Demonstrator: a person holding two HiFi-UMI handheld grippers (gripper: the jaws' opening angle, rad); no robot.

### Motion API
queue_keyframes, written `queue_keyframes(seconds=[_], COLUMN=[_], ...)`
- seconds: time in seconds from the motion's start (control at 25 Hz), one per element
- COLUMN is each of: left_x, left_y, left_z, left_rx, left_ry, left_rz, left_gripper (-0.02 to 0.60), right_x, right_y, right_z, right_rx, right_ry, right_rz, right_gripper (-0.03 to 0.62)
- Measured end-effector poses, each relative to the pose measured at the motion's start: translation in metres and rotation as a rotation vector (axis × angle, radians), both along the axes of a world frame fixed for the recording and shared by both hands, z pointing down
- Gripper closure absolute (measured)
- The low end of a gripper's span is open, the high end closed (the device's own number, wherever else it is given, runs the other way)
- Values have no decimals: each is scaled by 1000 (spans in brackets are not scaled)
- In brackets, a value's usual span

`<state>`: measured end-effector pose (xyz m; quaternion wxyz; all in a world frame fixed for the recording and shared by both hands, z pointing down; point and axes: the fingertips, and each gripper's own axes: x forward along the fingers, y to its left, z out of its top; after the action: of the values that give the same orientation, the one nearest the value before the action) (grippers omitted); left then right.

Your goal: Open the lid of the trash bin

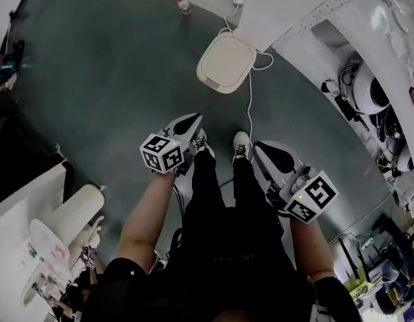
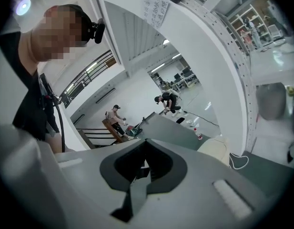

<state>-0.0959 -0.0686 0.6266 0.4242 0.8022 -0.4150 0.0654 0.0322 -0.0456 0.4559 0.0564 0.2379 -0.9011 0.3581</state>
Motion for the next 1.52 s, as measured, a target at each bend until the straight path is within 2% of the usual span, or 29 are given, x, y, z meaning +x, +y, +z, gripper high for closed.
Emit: queue_keyframes(seconds=[0.28,0.52,0.68,0.84,0.92,1.16,1.28,1.4,1.52], left_x=[-9,-15,-14,-18,-19,-19,-22,-28,-30], left_y=[-32,-61,-69,-76,-80,-95,-100,-101,-102], left_z=[94,168,213,260,279,315,329,343,348], left_rx=[-85,-135,-184,-251,-277,-324,-343,-379,-395], left_ry=[17,33,53,45,44,63,46,30,54], left_rz=[-10,-61,-94,-143,-161,-193,-209,-253,-301], left_gripper=[583,581,557,509,505,480,480,479,463], right_x=[1,2,-1,-5,-6,-5,-6,-5,-4], right_y=[-6,-25,-32,-33,-32,-36,-35,-33,-32], right_z=[54,106,136,164,177,205,213,220,224], right_rx=[-71,-98,-125,-163,-178,-212,-225,-239,-250], right_ry=[43,48,45,39,39,39,38,37,35], right_rz=[81,105,115,115,111,107,101,97,96], right_gripper=[586,586,586,586,586,586,586,586,586])
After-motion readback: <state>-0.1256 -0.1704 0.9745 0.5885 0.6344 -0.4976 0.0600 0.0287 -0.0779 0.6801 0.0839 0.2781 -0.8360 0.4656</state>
